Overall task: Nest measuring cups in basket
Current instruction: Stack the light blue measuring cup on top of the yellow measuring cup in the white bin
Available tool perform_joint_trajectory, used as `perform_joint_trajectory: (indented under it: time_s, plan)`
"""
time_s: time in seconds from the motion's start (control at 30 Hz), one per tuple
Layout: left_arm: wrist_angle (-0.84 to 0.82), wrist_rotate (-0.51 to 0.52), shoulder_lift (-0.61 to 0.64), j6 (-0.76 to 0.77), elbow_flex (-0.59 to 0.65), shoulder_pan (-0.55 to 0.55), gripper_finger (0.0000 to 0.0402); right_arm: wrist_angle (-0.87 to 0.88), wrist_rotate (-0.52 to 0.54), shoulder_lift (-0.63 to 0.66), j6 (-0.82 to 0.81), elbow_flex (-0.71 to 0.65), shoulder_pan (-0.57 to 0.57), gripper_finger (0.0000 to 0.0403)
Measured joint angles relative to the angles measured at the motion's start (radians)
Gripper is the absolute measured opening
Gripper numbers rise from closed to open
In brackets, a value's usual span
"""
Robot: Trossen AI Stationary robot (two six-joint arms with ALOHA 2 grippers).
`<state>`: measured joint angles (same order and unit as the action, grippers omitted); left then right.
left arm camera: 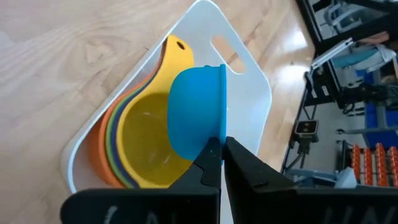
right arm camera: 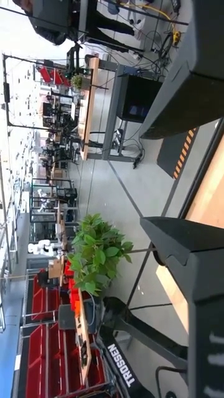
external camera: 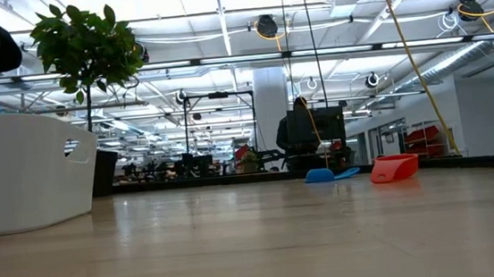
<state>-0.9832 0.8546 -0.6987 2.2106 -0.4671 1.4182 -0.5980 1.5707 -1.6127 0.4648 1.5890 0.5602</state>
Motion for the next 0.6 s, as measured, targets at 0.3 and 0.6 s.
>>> perform_joint_trajectory:
  time_s: [0.3, 0.6]
  plan:
    - [0.062, -0.046, -0.033, -0.009, 0.0, -0.004, 0.0004, 0.003, 0.0, 0.0, 0.0, 0.0, 0.0, 0.0208]
    - [0.092, -0.123, -0.054, 0.018, 0.0, -0.004, 0.0009, 0.003, 0.0, 0.0, 0.0, 0.0, 0.0, 0.0208]
